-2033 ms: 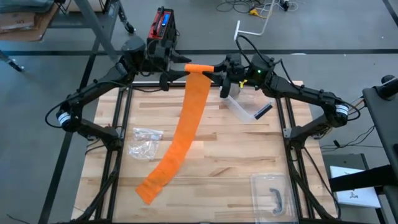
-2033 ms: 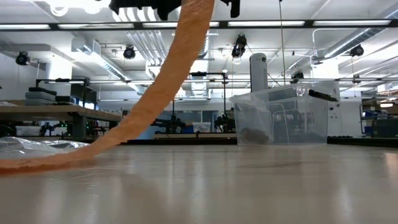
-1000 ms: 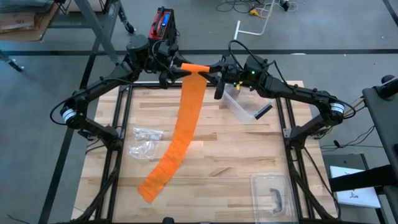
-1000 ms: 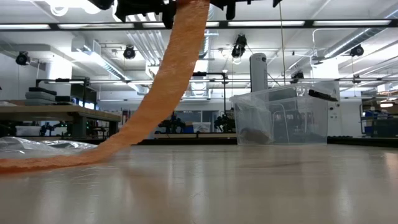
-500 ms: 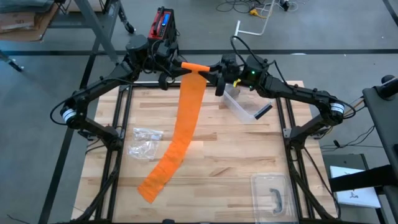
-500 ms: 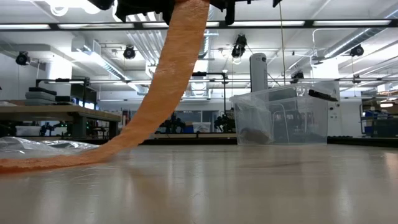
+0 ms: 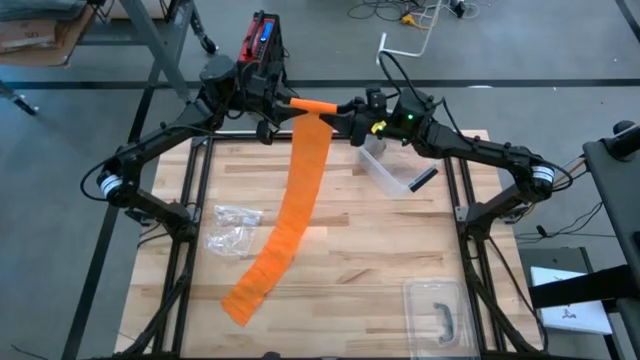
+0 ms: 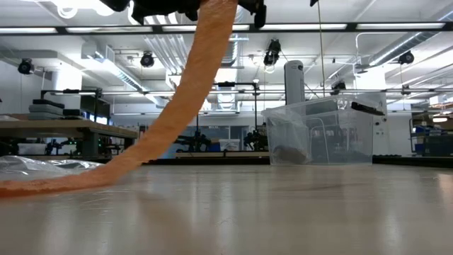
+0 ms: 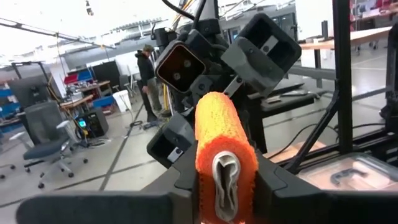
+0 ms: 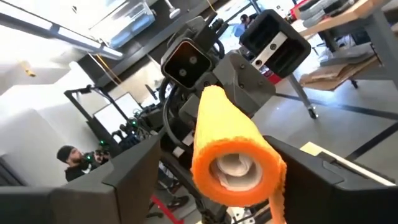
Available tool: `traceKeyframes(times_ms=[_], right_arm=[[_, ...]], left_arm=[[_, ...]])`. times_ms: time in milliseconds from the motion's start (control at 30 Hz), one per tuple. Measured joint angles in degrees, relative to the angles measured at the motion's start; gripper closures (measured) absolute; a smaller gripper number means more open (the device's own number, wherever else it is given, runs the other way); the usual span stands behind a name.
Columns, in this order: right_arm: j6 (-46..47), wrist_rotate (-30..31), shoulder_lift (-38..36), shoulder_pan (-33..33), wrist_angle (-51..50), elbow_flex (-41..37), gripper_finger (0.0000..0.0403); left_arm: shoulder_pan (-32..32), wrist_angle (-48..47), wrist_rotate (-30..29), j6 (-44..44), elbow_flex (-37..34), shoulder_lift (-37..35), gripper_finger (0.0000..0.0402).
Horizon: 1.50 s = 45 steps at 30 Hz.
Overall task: Roll bandage
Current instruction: Roll the orange bandage on the table
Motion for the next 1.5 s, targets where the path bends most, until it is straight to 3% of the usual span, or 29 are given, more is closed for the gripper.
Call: traceKeyframes(times_ms=[233,433,600,1133,1500], right_arm=[[2.0,0.4,0.0,0.0,0.0,0.2,0.0111],[5.5,0.9,0.3,0.0,-0.2,0.7,0.0120],[6.3,0.9,0.3,0.0,-0.9,0.7,0.0143],[5.3,3.7,0.3,0.0,-2.3,0.7,0.0244],[1.5,4.8,1.4,0.2,-1.8,0.8,0.0302]], left_arm=[[0.0,-0.3,0.2,3.6,0.0,0.0,0.0342],[0.1,-0.9,2.9,11.4,0.0,0.0,0.0342],[0.5,-0.9,3.0,16.0,0.0,0.0,0.0338],[1.7,-1.5,5.4,16.3,0.0,0.1,0.0331],[2.5,-2.0,3.6,10.9,0.0,0.1,0.0325]])
